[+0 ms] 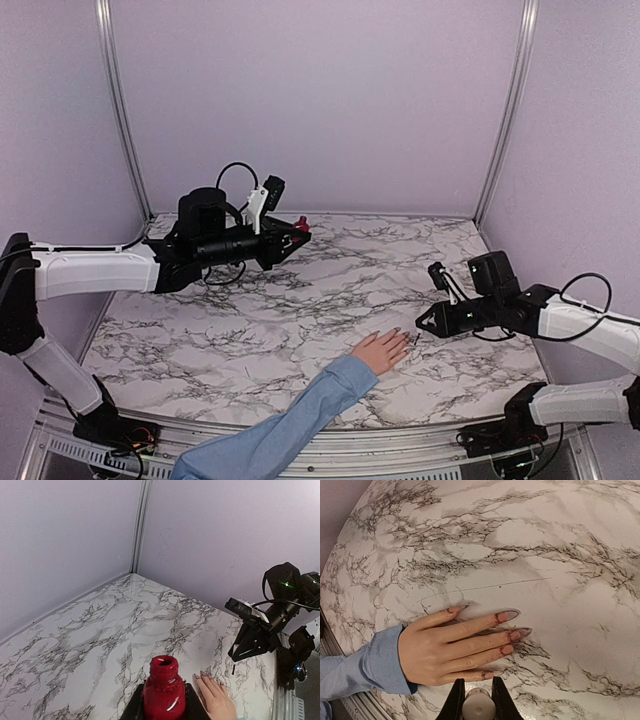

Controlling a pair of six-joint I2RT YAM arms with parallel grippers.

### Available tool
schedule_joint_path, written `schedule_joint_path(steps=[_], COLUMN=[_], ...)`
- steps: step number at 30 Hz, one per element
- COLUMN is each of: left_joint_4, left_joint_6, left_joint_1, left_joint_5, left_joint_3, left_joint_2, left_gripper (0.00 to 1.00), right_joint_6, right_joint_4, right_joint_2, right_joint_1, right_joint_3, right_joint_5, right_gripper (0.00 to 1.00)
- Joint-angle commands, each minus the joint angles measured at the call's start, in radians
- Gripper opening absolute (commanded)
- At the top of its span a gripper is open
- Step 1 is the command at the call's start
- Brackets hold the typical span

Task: Paint the nails
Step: Paint the hand on the nail.

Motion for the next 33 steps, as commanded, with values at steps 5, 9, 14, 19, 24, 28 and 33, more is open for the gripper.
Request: schedule_joint_path(steps=[5, 9, 14, 19, 24, 28, 33], left_joint_4=[0.014, 0.013, 0.015, 0.015, 0.015, 0.015, 0.015], left_joint_6=[0.016, 0.008, 0.012, 0.011, 0.014, 0.012, 0.017], left_joint_1=[0.002, 0.002, 0.005, 0.007, 0.009, 0.008, 0.008], left_joint_5=[-0.006, -0.004, -0.008, -0.006, -0.001, -0.002, -0.014], left_joint_3=[0.062, 0.065, 0.072, 0.086, 0.093, 0.087, 0.082], left_joint_2=[0.052, 0.06, 0.07, 0.085, 0.095, 0.088, 0.078], left_gripper=[0.0, 0.0, 0.0, 0.0, 0.0, 0.0, 0.0], right_joint_6=[0.126, 0.218, 0.29, 0.321, 0.316, 0.316, 0.313], right_joint_4=[0.083, 0.094, 0.118, 0.143, 0.197, 0.219, 0.245], right_joint_2=[-0.173, -0.212, -0.252, -0.235, -0.178, -0.14, -0.085], right_joint_1=[-0.007, -0.005, -0.002, 0.027, 0.053, 0.075, 0.09], right_joint_3=[-0.097, -0.122, -0.168, -0.188, -0.2, -0.193, -0.18], right_joint_5=[0.125, 0.144, 0.187, 0.195, 0.174, 0.187, 0.205], right_gripper=[0.0, 0.0, 0.0, 0.0, 0.0, 0.0, 0.0])
